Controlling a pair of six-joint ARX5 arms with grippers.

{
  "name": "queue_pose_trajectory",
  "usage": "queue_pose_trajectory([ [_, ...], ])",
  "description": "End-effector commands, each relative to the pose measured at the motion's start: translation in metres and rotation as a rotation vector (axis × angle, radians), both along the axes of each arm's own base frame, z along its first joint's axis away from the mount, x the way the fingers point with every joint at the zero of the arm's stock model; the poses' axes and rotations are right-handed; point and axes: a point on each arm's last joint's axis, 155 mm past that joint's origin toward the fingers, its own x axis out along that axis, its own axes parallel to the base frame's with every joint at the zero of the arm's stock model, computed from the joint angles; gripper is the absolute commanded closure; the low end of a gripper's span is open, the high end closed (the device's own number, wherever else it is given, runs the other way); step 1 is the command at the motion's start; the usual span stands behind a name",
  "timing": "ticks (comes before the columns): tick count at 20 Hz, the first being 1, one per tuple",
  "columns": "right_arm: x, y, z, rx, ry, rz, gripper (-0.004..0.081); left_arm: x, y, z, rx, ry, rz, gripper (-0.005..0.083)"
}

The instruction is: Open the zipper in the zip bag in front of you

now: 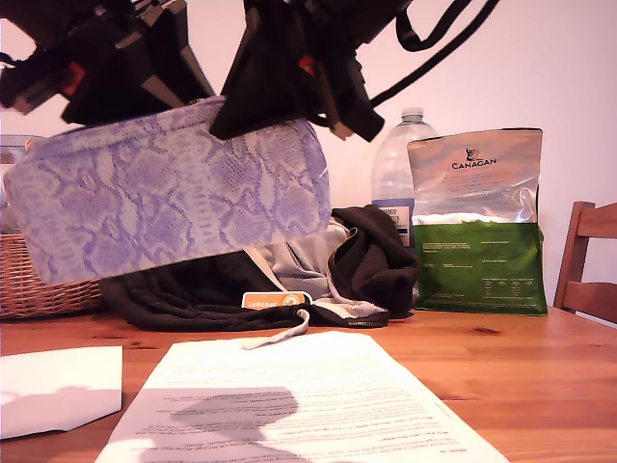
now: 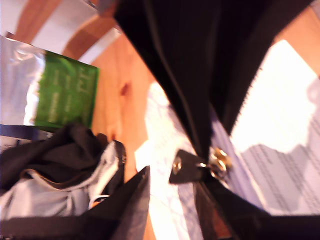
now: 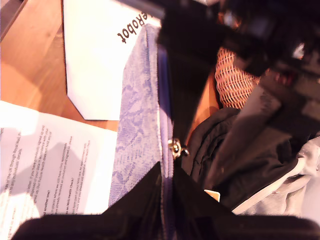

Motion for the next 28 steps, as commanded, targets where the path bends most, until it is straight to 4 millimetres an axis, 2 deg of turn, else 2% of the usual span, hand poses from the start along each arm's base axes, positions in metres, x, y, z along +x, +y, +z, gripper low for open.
queue_pose_trajectory([
  [1,-0.003,0.004,0.01,0.035,-0.016,0.011,0.0783,0.0,-0.003,-0.005,-0.003,0.013,-0.005,0.0546],
  [7,-0.003,0.004,0.01,0.035,-0.016,0.011,0.0784,-0.004,-0.003,-0.007,-0.012,0.048,0.0,0.0591],
  [10,-0.003,0.004,0.01,0.035,-0.016,0.011,0.0783,-0.008,-0.003,-0.01,-0.006,0.067,-0.008,0.067],
  [13,-0.003,0.004,0.01,0.04,-0.008,0.006,0.0783,-0.008,-0.002,-0.011,-0.003,0.071,-0.007,0.079],
  [17,-0.004,0.002,0.007,0.049,0.031,-0.016,0.0783,-0.002,0.003,-0.013,0.008,0.073,0.045,0.0797],
  [22,-0.008,-0.009,-0.011,0.044,0.165,-0.091,0.0783,0.012,0.014,-0.015,0.019,0.085,0.164,0.0797],
  [28,-0.005,-0.011,-0.012,0.193,0.402,-0.196,0.0783,0.013,0.014,-0.014,-0.043,0.172,0.252,0.0797],
])
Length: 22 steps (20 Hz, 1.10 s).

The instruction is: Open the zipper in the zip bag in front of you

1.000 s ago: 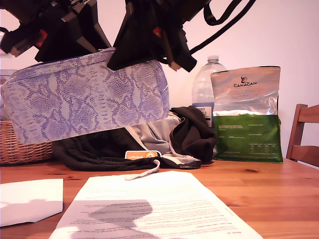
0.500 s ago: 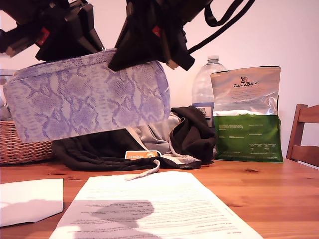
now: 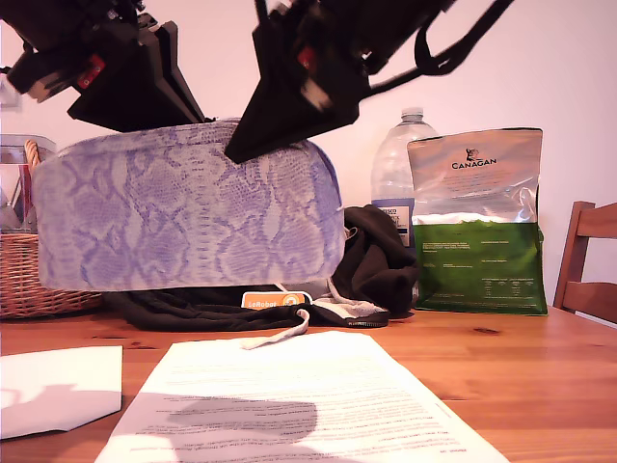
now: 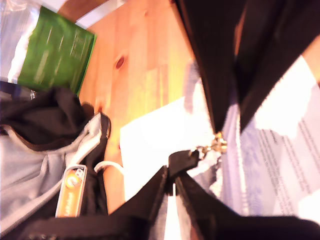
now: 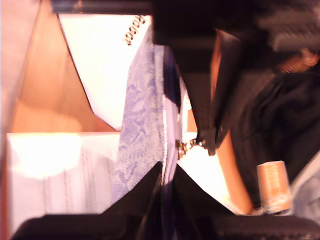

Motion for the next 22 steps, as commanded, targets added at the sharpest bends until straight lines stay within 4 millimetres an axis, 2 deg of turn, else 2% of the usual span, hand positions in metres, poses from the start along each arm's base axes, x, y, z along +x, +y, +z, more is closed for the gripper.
queue_pose_trajectory([
  [1,0.001,-0.002,0.006,0.054,0.065,-0.033,0.0783,0.005,0.002,-0.005,-0.015,0.028,0.044,0.0797],
  [9,0.005,-0.015,0.001,0.181,0.358,-0.144,0.0783,0.006,-0.005,-0.002,-0.126,0.149,0.159,0.0797],
  [13,0.012,-0.022,-0.001,0.193,0.392,-0.194,0.0783,0.0,-0.017,-0.014,-0.131,0.215,0.166,0.0797],
  [17,0.014,-0.037,-0.016,0.138,0.427,-0.242,0.0783,0.0,-0.024,-0.031,-0.101,0.249,0.182,0.0797],
  [22,0.025,-0.054,-0.023,0.113,0.433,-0.31,0.0783,0.004,-0.032,-0.026,-0.118,0.212,0.173,0.0797],
])
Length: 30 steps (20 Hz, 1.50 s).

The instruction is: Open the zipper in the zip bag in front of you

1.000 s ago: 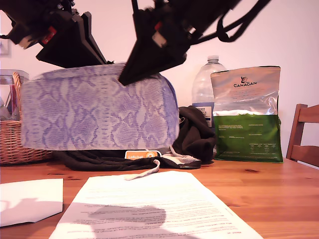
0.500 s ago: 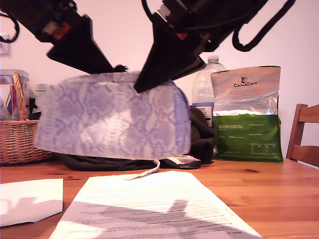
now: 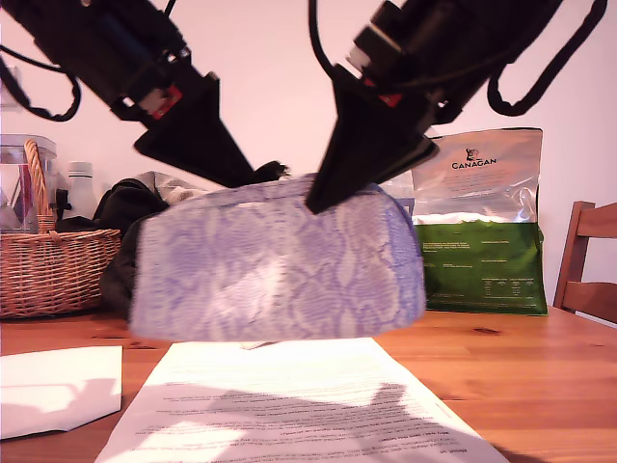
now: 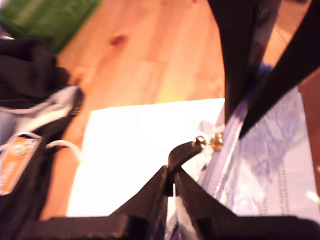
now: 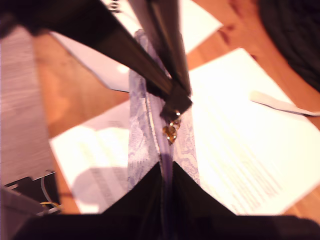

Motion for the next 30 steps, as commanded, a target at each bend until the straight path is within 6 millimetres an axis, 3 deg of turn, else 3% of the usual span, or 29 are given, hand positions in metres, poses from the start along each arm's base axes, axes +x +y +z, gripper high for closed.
queue_pose_trajectory([
  [1,0.006,-0.004,0.007,0.009,-0.01,-0.024,0.0783,0.001,0.0,-0.003,0.004,0.001,0.009,0.0797],
  [9,0.012,-0.02,0.0,-0.015,0.026,-0.068,0.0783,0.014,0.01,-0.003,0.041,-0.043,0.076,0.0797],
  [15,0.013,-0.02,0.001,-0.015,0.018,-0.06,0.0783,0.022,0.019,-0.004,0.055,-0.05,0.112,0.0797],
  [24,0.025,-0.033,0.0,-0.034,-0.007,-0.077,0.0783,0.045,0.052,-0.01,0.074,-0.028,0.218,0.0797],
  [27,0.029,-0.034,0.003,-0.023,-0.016,-0.084,0.0783,0.047,0.058,-0.02,0.089,0.006,0.231,0.0797],
  [30,0.029,-0.034,0.003,-0.021,-0.016,-0.082,0.0783,0.051,0.064,-0.043,0.115,0.071,0.262,0.0797],
])
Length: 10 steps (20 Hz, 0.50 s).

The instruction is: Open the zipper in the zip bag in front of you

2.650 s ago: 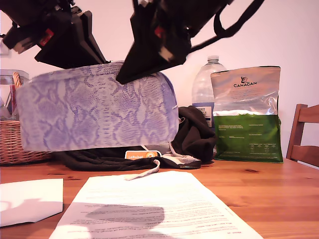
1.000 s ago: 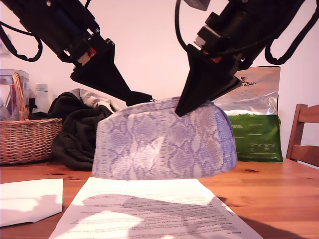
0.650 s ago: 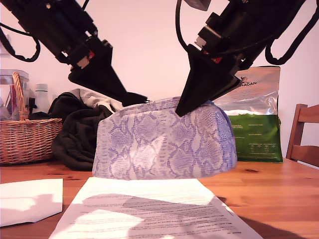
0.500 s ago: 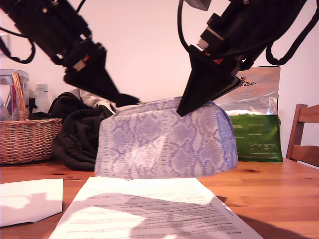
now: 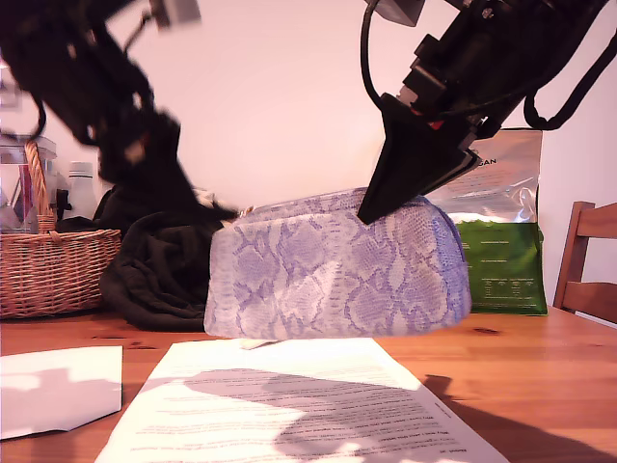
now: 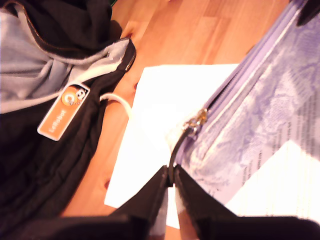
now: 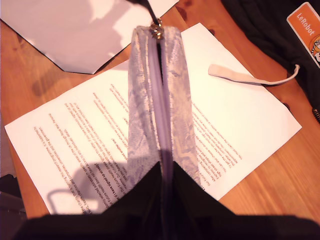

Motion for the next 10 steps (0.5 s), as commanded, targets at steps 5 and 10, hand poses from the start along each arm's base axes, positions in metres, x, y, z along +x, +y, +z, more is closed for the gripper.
queue_pose_trajectory([
  [5,0.007,-0.007,0.007,0.013,-0.006,-0.023,0.0783,0.005,0.012,-0.048,0.066,0.112,0.04,0.0797],
  [10,0.007,-0.005,0.009,0.028,-0.006,-0.018,0.0783,-0.003,0.002,-0.058,0.031,0.17,-0.006,0.0797],
])
